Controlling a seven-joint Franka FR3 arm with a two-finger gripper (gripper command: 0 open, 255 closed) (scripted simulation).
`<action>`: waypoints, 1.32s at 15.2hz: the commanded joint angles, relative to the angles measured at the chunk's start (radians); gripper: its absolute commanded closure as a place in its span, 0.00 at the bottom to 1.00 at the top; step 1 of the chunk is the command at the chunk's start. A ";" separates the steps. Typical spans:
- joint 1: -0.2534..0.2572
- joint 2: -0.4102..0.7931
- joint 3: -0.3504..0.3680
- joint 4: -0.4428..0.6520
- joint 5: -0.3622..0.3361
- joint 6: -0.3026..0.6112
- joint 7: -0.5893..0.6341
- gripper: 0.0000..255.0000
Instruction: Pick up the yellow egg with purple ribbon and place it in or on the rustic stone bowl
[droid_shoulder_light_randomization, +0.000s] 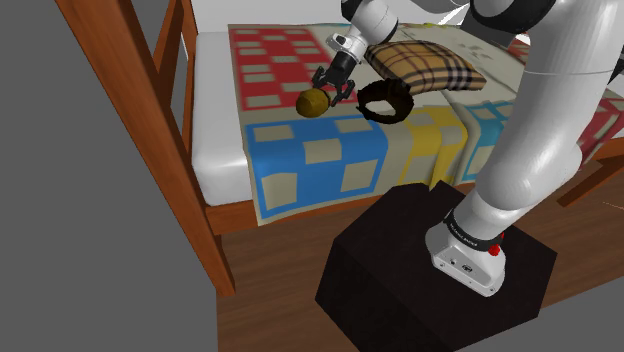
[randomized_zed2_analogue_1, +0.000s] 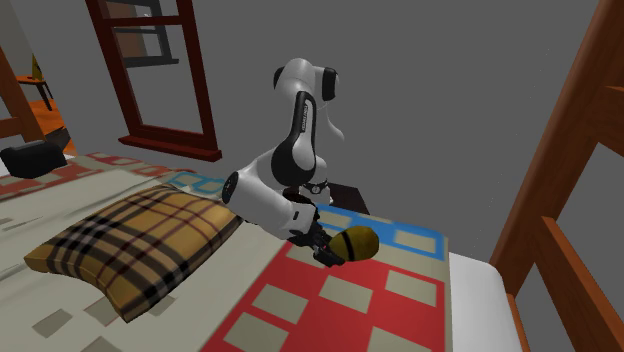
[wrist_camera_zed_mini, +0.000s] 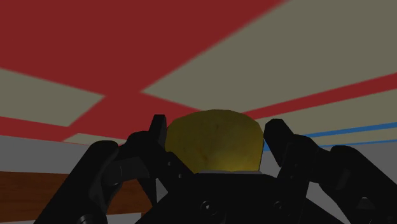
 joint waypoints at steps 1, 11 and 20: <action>0.000 0.000 0.000 0.000 0.000 0.000 0.000 1.00; -0.001 -0.013 -0.001 0.007 -0.003 -0.016 0.013 1.00; -0.005 -0.066 -0.004 0.049 -0.014 -0.090 0.072 1.00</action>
